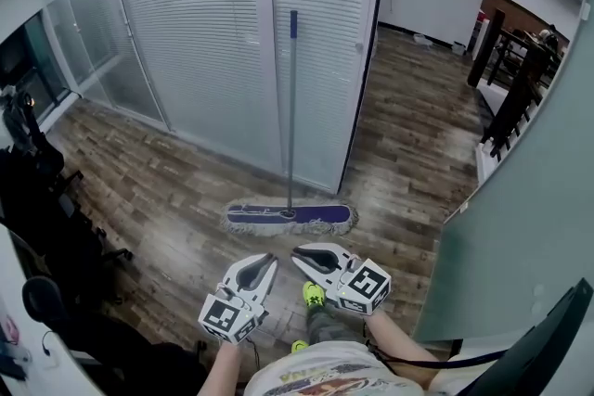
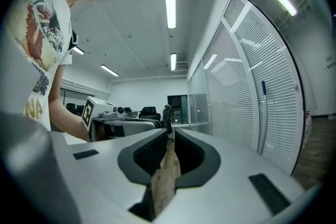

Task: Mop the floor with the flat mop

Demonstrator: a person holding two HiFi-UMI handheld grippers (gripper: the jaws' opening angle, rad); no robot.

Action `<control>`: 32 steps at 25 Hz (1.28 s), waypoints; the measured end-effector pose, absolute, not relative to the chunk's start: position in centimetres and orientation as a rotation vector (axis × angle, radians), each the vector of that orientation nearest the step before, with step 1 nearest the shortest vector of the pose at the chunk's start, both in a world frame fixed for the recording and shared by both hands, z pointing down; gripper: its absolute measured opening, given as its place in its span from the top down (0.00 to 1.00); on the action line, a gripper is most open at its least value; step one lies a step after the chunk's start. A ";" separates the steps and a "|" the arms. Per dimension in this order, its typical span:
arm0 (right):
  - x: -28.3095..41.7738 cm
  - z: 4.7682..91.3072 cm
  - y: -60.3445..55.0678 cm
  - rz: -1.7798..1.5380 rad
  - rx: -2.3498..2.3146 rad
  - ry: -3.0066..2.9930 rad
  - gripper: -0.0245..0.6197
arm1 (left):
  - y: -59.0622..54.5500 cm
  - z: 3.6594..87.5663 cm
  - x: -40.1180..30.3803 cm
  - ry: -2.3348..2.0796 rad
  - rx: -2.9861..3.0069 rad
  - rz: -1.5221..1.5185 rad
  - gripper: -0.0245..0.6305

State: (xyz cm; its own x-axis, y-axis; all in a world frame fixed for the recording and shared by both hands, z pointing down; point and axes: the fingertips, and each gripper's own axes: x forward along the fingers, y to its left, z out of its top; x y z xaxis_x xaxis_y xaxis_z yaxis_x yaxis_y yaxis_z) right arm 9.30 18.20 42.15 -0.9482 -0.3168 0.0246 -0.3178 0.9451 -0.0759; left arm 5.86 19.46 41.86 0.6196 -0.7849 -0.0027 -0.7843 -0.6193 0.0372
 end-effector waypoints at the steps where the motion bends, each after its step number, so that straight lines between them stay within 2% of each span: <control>1: 9.0 42.3 17.6 0.120 0.494 -3.080 0.90 | 18.9 41.9 5.5 -1.364 2.786 -0.033 0.90; 13: 7.4 43.2 4.0 0.158 0.435 -3.090 0.90 | 5.8 43.1 4.4 -1.421 2.738 0.044 0.90; 23: 9.5 42.0 -12.4 0.154 0.441 -3.130 0.90 | -10.4 43.0 7.6 -1.413 2.762 0.086 0.90; 32: 10.5 42.7 -20.3 0.181 0.417 -3.119 0.90 | -18.2 44.2 9.4 -1.403 2.756 0.133 0.89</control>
State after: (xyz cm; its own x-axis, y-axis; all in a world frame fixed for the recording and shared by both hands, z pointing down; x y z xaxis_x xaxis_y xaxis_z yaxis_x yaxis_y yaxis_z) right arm 10.52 -20.25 42.71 -0.9650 -0.2623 0.0046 -0.2611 0.9585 -0.1149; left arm 9.42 -18.19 44.15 0.5855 -0.8048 0.0969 -0.8087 -0.5882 0.0019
